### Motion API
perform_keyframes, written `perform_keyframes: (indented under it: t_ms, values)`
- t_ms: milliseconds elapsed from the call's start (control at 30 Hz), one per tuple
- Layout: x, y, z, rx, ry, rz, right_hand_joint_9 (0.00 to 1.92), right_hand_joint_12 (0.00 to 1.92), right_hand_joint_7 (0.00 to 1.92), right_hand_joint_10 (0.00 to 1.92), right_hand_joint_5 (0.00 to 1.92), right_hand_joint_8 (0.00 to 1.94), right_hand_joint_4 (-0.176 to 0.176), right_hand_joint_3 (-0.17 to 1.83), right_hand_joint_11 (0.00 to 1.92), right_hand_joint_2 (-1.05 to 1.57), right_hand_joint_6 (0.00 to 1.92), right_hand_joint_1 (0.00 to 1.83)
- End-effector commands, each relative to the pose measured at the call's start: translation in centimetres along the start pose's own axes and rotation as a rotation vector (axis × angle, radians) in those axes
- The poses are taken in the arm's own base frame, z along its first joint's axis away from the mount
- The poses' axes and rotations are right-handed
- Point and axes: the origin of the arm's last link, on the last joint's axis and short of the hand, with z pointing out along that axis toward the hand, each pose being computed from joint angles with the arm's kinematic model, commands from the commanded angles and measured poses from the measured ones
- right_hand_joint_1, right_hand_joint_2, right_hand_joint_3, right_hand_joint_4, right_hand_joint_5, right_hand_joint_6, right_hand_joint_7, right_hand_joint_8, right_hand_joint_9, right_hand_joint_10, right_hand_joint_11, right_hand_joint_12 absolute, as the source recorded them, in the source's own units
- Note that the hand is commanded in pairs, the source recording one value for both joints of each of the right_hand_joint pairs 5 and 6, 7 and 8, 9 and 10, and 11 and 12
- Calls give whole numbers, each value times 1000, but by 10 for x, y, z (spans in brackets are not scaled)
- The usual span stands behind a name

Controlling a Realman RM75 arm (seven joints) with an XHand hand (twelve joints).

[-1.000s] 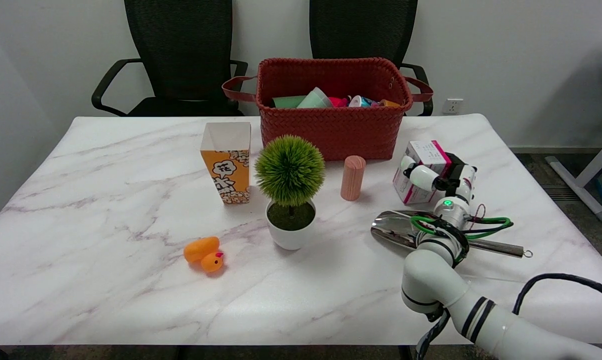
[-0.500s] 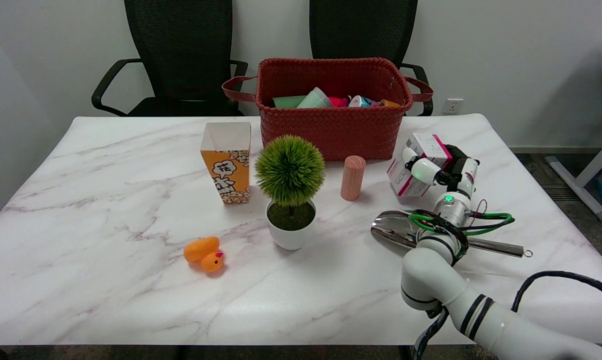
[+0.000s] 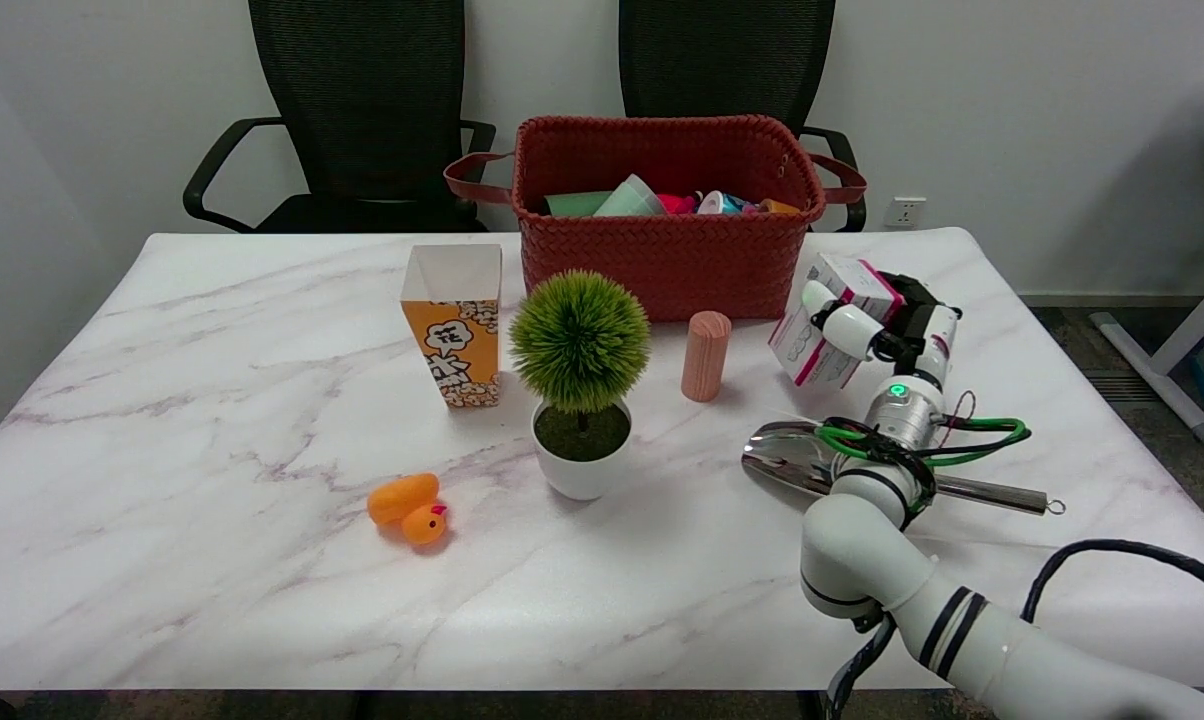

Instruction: Pick up the white paper box.

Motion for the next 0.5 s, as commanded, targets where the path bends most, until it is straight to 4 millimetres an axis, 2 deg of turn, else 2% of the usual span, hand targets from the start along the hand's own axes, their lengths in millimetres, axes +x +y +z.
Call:
perform_keyframes:
  t_ms: [33, 167, 500]
  values:
    - [2, -11, -2, 63, 23, -8, 1288, 967, 1359, 1288, 641, 1359, 0, 520, 967, 698, 641, 1193]
    - [3, -14, -3, 77, 30, -5, 1363, 1072, 1396, 1363, 644, 1396, 0, 497, 1072, 742, 644, 1195]
    - [2, -15, -4, 81, 29, 0, 1428, 1106, 1441, 1428, 705, 1441, 0, 490, 1106, 779, 705, 1196]
